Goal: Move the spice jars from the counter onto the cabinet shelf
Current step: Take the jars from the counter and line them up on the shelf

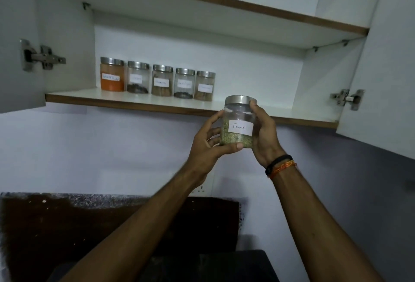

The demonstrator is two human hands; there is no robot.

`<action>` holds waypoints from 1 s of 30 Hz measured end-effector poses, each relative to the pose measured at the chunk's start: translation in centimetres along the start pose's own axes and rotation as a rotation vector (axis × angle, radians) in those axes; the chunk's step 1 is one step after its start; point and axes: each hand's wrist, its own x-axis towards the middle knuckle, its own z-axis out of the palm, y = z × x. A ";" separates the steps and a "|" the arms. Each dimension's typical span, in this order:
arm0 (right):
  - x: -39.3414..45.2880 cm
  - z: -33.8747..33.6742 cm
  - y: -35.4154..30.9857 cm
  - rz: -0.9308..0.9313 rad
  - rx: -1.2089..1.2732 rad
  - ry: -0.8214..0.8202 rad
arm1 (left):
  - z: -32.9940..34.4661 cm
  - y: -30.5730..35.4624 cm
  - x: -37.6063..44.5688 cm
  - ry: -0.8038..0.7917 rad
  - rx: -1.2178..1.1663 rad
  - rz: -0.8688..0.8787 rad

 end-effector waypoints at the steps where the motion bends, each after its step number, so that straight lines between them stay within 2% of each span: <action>1: 0.4 -0.1 -0.3 -0.002 -0.011 -0.002 | 0.1 0.1 0.4 -0.005 -0.005 0.010; 5: 1.9 -0.3 -1.6 -0.013 -0.063 0.019 | 0.6 0.3 1.9 -0.006 -0.001 0.032; 10: 3.0 -0.2 -3.0 -0.050 -0.120 -0.047 | 1.0 0.5 3.8 -0.032 0.044 0.062; 14: 4.4 -0.7 -4.3 -0.112 -0.111 -0.015 | 0.6 1.4 5.9 -0.133 0.156 0.125; 20: 8.3 -2.5 -5.9 -0.190 -0.149 0.079 | -2.0 3.0 10.7 -0.245 0.950 0.325; 23: 9.9 -3.2 -5.7 -0.221 -0.170 0.102 | -3.6 2.6 13.2 -0.385 1.325 0.244; 26: 11.6 -3.8 -4.9 -0.232 -0.154 0.102 | -3.7 2.2 15.1 -0.546 1.527 0.083; 30: 14.4 -4.7 -3.7 -0.227 -0.202 0.095 | -2.9 1.9 17.0 -0.660 1.617 0.133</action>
